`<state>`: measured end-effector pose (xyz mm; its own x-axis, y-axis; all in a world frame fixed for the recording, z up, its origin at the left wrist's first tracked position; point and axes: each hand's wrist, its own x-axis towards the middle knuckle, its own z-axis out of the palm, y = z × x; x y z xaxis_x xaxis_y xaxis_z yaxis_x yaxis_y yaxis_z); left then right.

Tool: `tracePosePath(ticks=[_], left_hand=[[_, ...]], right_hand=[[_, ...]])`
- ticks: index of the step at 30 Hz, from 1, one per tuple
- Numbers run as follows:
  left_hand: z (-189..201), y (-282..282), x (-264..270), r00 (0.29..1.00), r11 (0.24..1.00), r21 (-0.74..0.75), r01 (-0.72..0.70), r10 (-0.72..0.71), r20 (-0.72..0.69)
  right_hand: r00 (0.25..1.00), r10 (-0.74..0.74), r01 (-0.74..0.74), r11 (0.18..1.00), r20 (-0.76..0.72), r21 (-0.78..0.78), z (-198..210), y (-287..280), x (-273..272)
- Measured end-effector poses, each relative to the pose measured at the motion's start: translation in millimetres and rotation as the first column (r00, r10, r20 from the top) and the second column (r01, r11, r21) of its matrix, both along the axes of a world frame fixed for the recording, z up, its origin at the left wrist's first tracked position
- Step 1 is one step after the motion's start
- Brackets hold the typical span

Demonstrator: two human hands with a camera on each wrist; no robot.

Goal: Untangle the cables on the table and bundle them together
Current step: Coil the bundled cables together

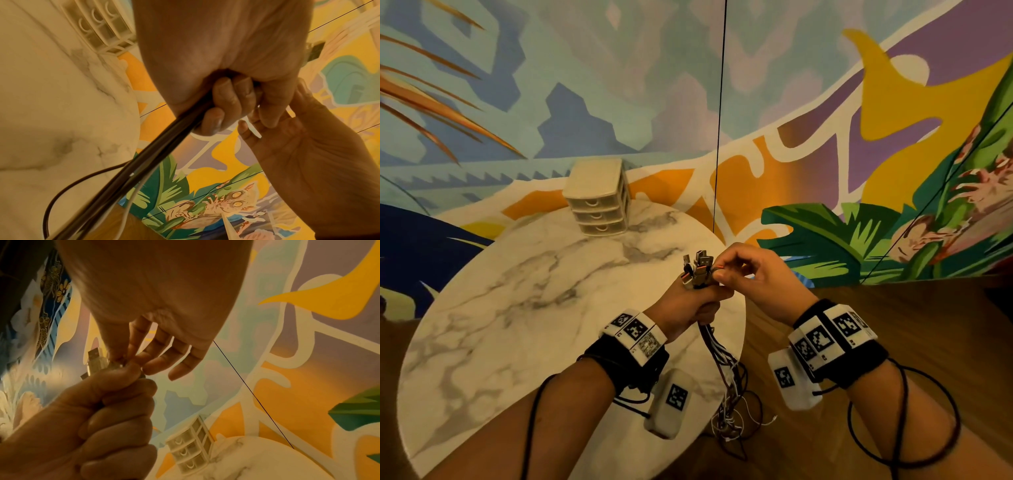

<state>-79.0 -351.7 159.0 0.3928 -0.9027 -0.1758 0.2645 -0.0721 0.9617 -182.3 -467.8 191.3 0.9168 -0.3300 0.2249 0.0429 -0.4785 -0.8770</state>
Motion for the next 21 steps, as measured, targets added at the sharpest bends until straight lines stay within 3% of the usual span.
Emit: tracePosePath(ticks=[4, 6, 10, 17, 21], left_hand=[[-1, -1, 1, 1.000, 0.999, 0.048, 0.005, -0.005, 0.009], [-2, -2, -1, 1.000, 0.998, 0.059, 0.011, -0.012, 0.017], [0, -6, -3, 0.999, 1.000, 0.013, -0.007, 0.007, 0.043], [-5, -8, -1, 0.997, 0.999, 0.035, -0.026, 0.023, 0.072], [-8, -11, 6, 0.995, 0.998, 0.066, -0.019, 0.012, 0.103]], right_hand=[[0.995, -0.077, 0.079, 0.996, 0.062, -0.032, -2, -1, 3], [0.990, -0.112, 0.123, 0.984, 0.085, -0.132, 0, 0, 7], [0.995, -0.100, 0.088, 0.948, -0.025, -0.305, 0, 9, 17], [0.991, -0.132, 0.130, 0.948, 0.013, -0.292, -9, 10, 20], [0.995, -0.092, 0.075, 0.955, -0.044, -0.287, -6, 6, 23]])
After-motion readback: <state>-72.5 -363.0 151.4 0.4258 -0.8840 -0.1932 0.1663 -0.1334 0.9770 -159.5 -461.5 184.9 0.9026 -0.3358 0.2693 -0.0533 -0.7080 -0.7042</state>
